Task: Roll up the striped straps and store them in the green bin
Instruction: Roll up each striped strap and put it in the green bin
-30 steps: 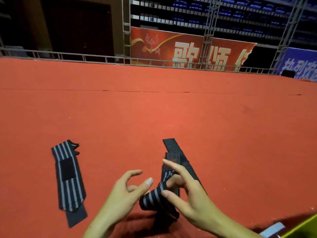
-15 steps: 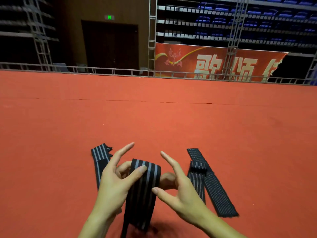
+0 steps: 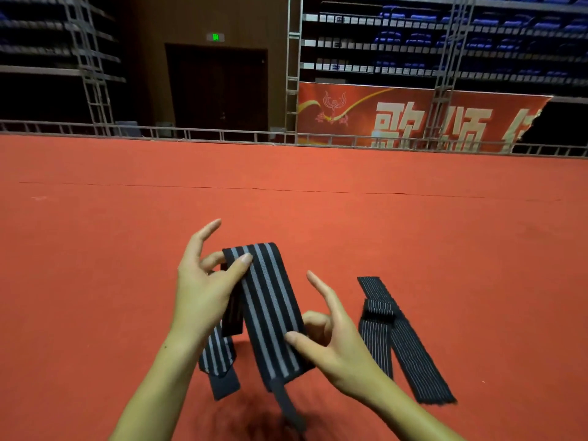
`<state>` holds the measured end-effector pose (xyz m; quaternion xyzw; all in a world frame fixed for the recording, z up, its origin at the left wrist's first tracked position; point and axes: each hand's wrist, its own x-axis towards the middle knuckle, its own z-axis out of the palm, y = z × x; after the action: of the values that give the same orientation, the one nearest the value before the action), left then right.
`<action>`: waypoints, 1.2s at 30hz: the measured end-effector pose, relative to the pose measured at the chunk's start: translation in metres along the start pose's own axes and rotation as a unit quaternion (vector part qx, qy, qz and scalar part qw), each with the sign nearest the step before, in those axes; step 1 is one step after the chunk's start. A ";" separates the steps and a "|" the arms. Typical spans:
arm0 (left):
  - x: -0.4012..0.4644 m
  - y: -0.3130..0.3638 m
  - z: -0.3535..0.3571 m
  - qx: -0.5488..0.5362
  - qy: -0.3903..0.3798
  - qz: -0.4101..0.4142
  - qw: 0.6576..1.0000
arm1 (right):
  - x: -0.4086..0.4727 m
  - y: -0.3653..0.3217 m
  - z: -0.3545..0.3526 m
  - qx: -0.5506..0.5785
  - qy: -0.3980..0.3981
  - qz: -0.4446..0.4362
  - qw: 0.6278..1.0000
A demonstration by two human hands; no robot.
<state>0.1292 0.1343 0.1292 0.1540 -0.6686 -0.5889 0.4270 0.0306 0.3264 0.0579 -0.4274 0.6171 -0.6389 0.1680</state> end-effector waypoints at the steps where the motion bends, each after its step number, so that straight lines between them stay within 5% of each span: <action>1: 0.002 -0.002 -0.004 0.036 0.001 0.010 0.999 | 0.003 -0.005 -0.004 -0.010 0.014 -0.014 1.000; 10: -0.008 -0.011 -0.025 0.112 -0.051 0.028 0.992 | 0.042 -0.028 -0.020 -0.040 0.058 -0.055 0.996; 17: -0.032 -0.016 -0.013 0.088 -0.202 -0.132 0.966 | 0.045 -0.030 -0.006 -0.024 0.063 -0.054 0.996; 27: -0.032 -0.018 -0.001 0.039 -0.190 -0.044 0.980 | 0.031 -0.007 -0.009 0.005 0.024 -0.005 1.000; 36: -0.024 -0.044 -0.031 0.038 -0.152 -0.054 0.986 | 0.049 0.017 -0.006 -0.005 0.022 0.024 0.999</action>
<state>0.1529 0.1196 0.0776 0.1143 -0.7387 -0.6015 0.2818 -0.0075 0.2910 0.0589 -0.3992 0.6337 -0.6410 0.1676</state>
